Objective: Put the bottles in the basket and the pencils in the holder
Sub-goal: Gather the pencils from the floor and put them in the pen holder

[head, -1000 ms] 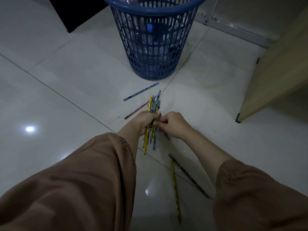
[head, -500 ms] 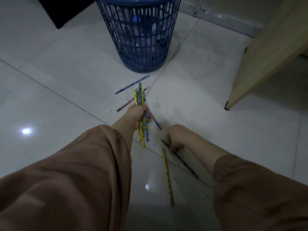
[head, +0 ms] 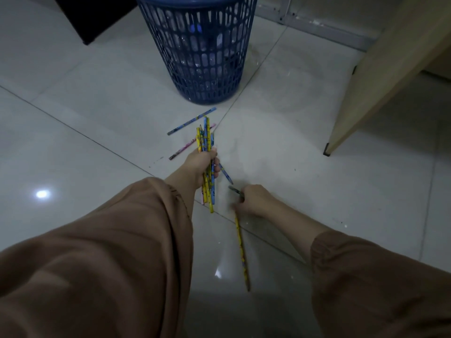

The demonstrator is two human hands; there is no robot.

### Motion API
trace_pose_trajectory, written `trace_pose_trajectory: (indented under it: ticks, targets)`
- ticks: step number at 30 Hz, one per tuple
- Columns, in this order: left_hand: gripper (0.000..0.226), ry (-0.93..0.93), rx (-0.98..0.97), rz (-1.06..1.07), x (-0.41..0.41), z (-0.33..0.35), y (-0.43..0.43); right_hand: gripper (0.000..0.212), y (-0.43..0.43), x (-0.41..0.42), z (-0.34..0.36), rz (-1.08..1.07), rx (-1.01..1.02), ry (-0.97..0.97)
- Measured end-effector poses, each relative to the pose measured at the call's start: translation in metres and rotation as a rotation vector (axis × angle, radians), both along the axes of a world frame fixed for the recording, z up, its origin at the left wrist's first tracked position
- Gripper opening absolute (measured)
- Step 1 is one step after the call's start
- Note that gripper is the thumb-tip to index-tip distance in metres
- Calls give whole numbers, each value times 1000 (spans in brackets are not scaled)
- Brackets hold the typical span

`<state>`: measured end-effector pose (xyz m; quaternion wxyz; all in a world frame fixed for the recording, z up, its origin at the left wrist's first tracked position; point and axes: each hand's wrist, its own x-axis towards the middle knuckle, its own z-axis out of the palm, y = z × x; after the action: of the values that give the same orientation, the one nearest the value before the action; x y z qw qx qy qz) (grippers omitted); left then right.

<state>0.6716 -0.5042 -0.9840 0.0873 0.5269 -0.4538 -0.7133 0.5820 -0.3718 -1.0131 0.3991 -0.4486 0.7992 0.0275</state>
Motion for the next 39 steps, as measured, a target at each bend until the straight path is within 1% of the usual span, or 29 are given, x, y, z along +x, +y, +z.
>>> trace_pose_trajectory:
  ticks: [2,6,9,10,13,16,19,21,23,25,28,30,33,35,37,39]
  targets:
    - [22,-5,-5,17,0,-1,-1,45,4,7,-2,-10,11,91]
    - [23,-18,-4,86,5,-3,-5,42,5,16,-8,-91,-20,109]
    - [16,-46,-19,177,13,-6,-11,27,-2,14,-6,-174,-148,101]
    - [14,-58,-29,196,16,-8,-13,26,-7,12,-5,-204,-204,80]
    - [16,-96,-79,202,25,-11,-20,30,-27,5,-1,-260,-333,79]
    - [22,-118,-123,192,35,-15,-29,31,-48,0,-4,-305,-353,66]
    - [30,-155,-135,220,43,-23,-42,34,-65,1,-3,-331,-422,104]
    - [35,-148,-152,237,46,-26,-51,44,-70,3,-7,-335,-398,79]
    - [38,-151,-168,235,46,-28,-57,52,-74,2,-17,-306,-307,103]
    - [38,-159,-171,218,44,-31,-60,47,-76,1,-23,-258,-270,173]
    - [35,-170,-169,192,39,-34,-60,37,-79,-2,-25,-193,-324,226]
    - [34,-155,-152,182,33,-35,-58,34,-78,-5,-28,-173,-381,198]
    - [37,-76,-93,223,21,-33,-58,27,-76,-8,-26,-118,-526,50]
    - [38,-24,-67,227,13,-29,-60,24,-77,-8,-22,-85,-559,-36]
    - [36,35,-43,191,5,-26,-62,24,-79,-5,-19,-102,-568,-104]
    - [32,79,-19,154,-3,-23,-63,28,-82,-4,-15,-178,-610,-147]
